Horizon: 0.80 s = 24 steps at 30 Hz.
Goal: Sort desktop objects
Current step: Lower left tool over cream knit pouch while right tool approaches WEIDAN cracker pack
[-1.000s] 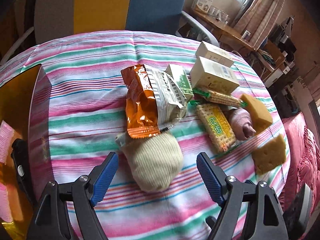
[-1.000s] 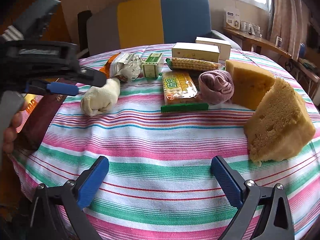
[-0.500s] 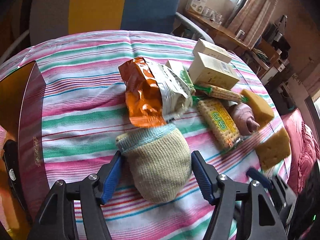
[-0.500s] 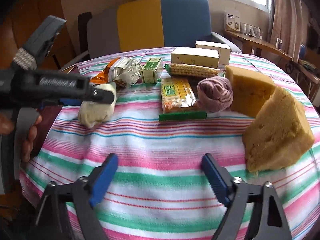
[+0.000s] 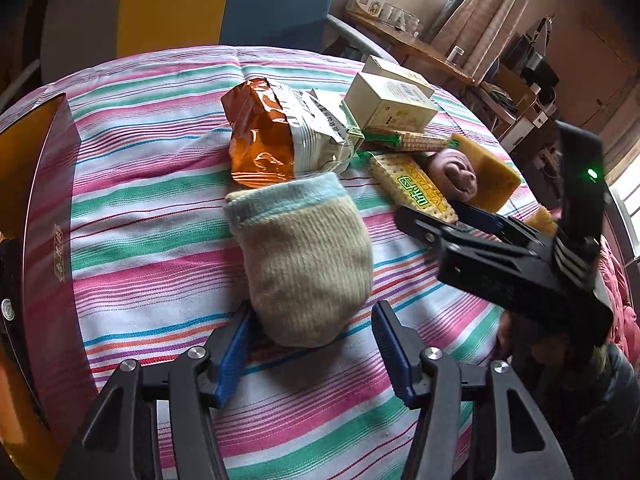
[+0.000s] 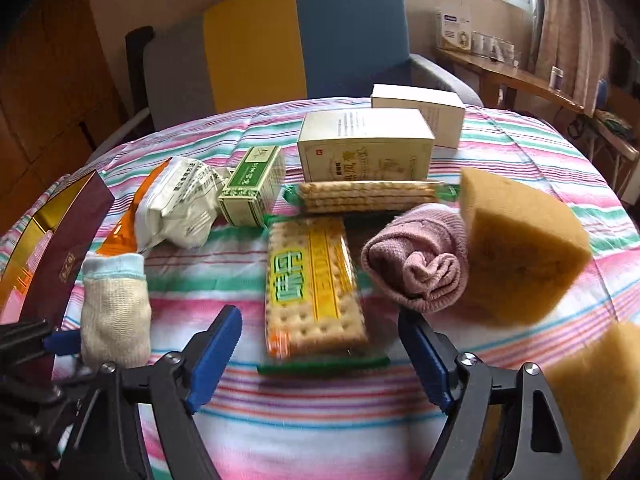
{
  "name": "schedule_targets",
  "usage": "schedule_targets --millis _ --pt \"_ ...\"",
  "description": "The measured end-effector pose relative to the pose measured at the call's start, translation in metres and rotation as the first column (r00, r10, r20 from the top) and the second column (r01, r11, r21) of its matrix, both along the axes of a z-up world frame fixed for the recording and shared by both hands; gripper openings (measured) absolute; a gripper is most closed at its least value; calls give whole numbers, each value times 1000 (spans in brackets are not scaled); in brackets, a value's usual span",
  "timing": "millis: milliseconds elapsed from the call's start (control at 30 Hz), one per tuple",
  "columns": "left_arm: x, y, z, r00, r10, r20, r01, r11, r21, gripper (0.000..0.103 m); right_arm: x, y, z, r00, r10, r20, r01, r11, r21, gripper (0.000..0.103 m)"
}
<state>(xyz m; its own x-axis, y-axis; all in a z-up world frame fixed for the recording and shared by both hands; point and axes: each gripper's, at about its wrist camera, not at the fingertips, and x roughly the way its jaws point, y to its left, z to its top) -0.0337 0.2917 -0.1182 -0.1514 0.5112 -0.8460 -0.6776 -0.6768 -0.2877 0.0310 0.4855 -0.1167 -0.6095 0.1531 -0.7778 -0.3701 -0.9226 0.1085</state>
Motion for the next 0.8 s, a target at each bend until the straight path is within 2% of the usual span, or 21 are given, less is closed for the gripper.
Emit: schedule_targets --millis 133,233,367,733,800 --pt "-2 -3 1 1000 11 15 -11 1000 15 61 -15 1 -2 1000 9 30 -9 1000 -5 89" --pt "-1 -6 0 1000 22 20 -23 1000 21 63 -26 -1 -4 998 25 58 -24 1000 -18 103" --pt "-1 -10 2 999 46 17 -46 999 9 66 -35 -9 -9 994 25 103 -31 998 54 103" --pt "-13 -9 -1 992 110 59 -110 994 -10 66 -33 -7 -10 995 30 97 -35 998 54 103" --pt "-13 -8 -2 991 113 66 -112 994 -10 69 -32 -8 -10 994 28 105 -34 997 64 103"
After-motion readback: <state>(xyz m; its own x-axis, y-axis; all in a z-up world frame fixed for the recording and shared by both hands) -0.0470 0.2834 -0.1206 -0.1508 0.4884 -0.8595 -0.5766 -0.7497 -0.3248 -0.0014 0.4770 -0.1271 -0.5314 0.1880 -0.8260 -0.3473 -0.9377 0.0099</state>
